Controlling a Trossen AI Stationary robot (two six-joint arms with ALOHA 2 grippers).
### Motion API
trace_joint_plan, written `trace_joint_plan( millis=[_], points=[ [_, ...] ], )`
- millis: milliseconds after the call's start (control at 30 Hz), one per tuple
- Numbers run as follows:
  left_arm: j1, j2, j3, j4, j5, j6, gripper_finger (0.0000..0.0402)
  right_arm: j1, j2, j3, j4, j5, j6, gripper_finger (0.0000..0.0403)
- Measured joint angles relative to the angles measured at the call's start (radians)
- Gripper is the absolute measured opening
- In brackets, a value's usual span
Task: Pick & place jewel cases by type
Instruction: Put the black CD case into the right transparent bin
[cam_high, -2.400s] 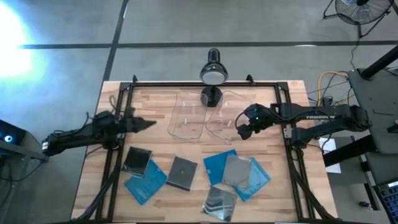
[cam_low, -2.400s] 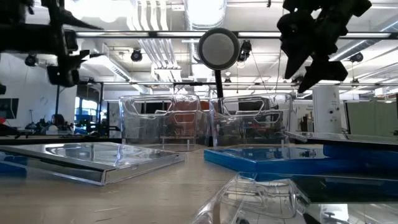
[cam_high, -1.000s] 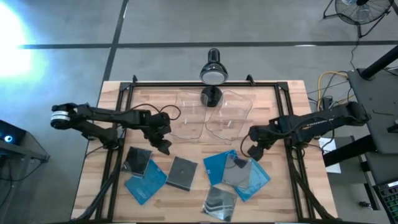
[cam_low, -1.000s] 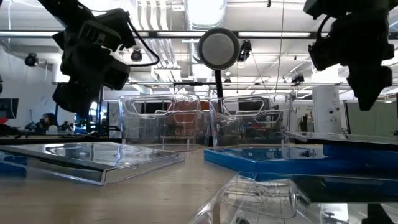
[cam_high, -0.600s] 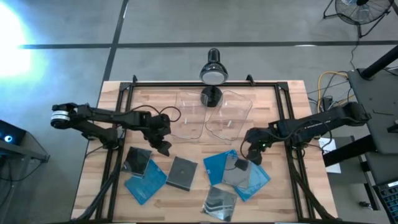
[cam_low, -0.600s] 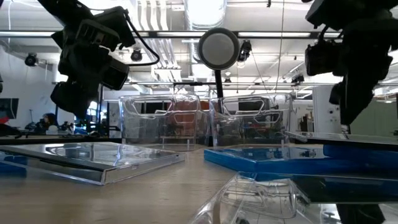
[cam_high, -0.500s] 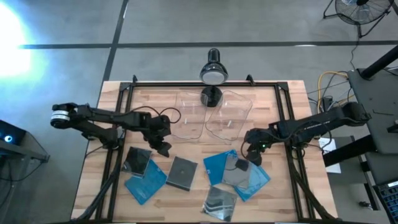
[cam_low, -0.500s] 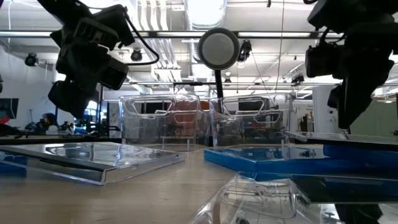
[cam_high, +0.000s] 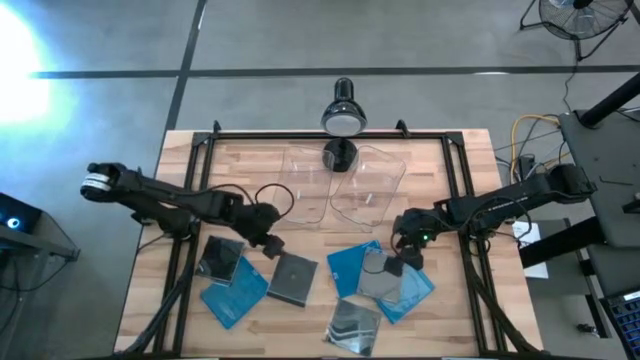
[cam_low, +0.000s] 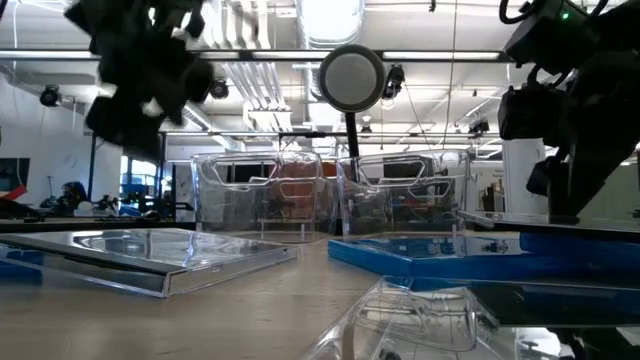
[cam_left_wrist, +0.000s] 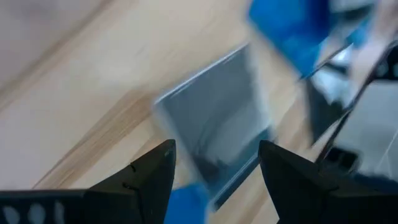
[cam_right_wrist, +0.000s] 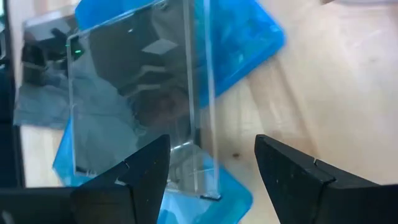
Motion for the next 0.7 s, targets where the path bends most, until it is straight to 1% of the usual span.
trace_joint_plan(
  millis=[100, 200, 333, 433, 500, 567, 633, 700],
  points=[
    [-0.066, 0.006, 0.057, 0.047, -0.14, -0.063, 0.0213, 0.001, 0.0, -0.024, 0.02, -0.017, -0.027, 0.0228],
    [-0.121, 0.023, 0.093, 0.159, -0.224, -0.113, 0.0213, 0.005, 0.0, -0.062, 0.065, -0.022, -0.035, 0.0228],
    [-0.158, 0.058, 0.098, 0.373, -0.24, -0.114, 0.0213, 0.005, 0.0, -0.104, 0.107, -0.056, -0.01, 0.0228],
    [-0.154, 0.09, 0.087, 0.555, -0.29, -0.076, 0.0213, 0.005, -0.001, -0.118, 0.125, -0.072, 0.019, 0.0228],
    [-0.141, 0.115, 0.086, 0.635, -0.309, -0.052, 0.0213, 0.005, -0.001, -0.118, 0.125, -0.073, 0.022, 0.0228],
    [-0.13, 0.14, 0.087, 0.657, -0.282, -0.051, 0.0213, 0.005, -0.002, -0.113, 0.121, -0.072, 0.023, 0.0228],
    [-0.128, 0.169, 0.087, 0.647, -0.245, -0.049, 0.0213, 0.005, -0.002, -0.094, 0.121, -0.066, 0.023, 0.0228],
    [-0.131, 0.2, 0.086, 0.636, -0.23, -0.05, 0.0213, 0.004, -0.002, -0.076, 0.126, -0.06, 0.023, 0.0228]
  ],
)
